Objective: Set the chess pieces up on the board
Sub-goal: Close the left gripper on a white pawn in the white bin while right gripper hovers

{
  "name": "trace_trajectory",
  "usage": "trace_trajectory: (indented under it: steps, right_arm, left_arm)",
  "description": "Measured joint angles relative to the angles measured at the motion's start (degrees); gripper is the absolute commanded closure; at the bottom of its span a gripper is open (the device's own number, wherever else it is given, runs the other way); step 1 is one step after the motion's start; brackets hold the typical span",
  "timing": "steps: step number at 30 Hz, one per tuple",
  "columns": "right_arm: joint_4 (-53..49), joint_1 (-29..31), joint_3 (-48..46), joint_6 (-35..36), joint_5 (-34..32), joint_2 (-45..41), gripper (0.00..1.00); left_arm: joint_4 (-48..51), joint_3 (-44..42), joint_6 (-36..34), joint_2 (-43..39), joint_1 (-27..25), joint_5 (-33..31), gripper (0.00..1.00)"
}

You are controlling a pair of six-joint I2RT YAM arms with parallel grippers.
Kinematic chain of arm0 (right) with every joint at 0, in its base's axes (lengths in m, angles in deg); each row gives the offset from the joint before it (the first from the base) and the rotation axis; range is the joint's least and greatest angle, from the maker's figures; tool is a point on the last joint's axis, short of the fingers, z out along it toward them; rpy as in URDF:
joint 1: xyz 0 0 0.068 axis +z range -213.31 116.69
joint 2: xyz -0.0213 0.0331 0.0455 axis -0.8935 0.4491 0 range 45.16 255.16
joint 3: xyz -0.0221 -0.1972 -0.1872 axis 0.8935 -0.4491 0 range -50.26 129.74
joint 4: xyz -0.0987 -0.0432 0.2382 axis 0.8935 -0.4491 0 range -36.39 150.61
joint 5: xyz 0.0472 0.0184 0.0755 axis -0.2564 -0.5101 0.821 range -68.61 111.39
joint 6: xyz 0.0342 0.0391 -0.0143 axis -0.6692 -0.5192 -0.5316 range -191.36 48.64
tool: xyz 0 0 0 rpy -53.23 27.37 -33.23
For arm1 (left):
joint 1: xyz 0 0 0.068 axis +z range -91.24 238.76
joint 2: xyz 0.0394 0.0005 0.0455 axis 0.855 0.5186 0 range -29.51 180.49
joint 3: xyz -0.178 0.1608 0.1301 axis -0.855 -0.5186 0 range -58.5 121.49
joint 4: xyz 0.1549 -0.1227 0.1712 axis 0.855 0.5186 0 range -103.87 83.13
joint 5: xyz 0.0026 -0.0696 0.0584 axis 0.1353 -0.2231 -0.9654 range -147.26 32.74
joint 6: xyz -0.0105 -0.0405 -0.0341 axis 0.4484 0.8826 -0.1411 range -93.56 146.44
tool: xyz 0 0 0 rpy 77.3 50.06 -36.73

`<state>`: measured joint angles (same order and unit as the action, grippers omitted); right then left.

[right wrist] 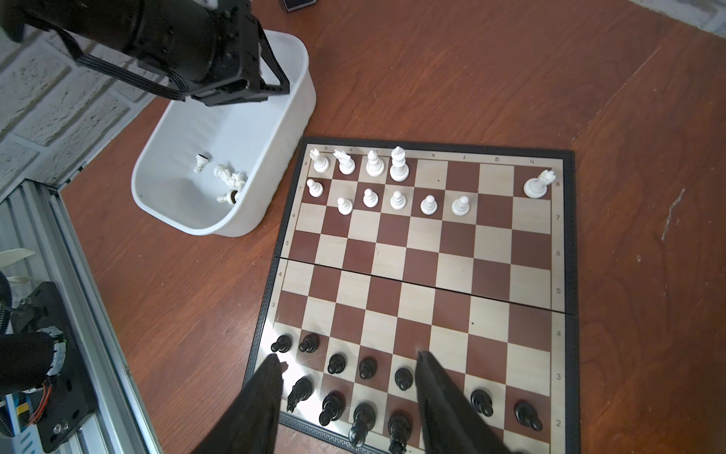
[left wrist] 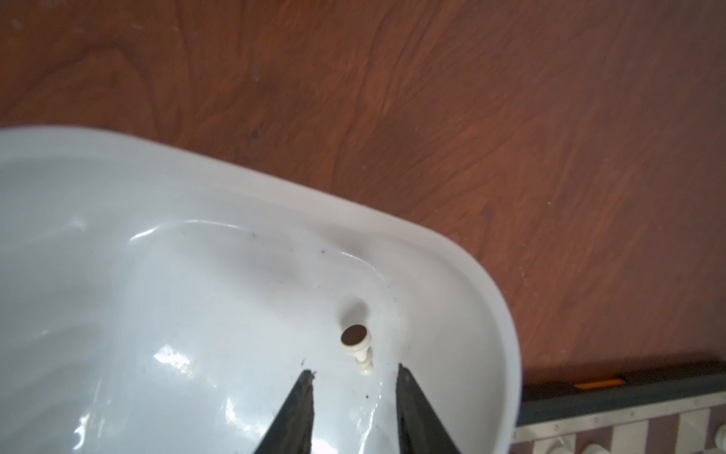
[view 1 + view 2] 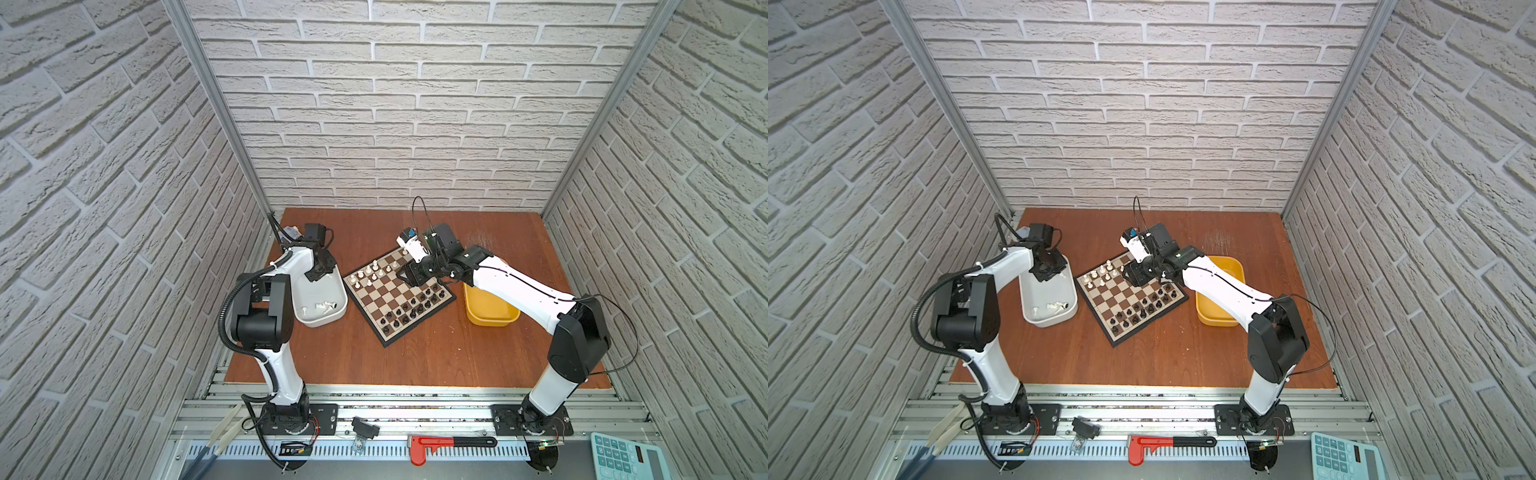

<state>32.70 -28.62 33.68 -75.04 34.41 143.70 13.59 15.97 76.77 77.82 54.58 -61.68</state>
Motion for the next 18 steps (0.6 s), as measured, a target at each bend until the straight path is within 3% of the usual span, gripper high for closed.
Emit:
trace_trajectory:
  steps: [18]
  right_arm:
    - [2.9, -0.9, -2.5, 0.7, 2.7, -0.5, 0.44]
  left_arm:
    - [4.5, 6.7, 4.0, 7.6, 0.0, -0.5, 0.65]
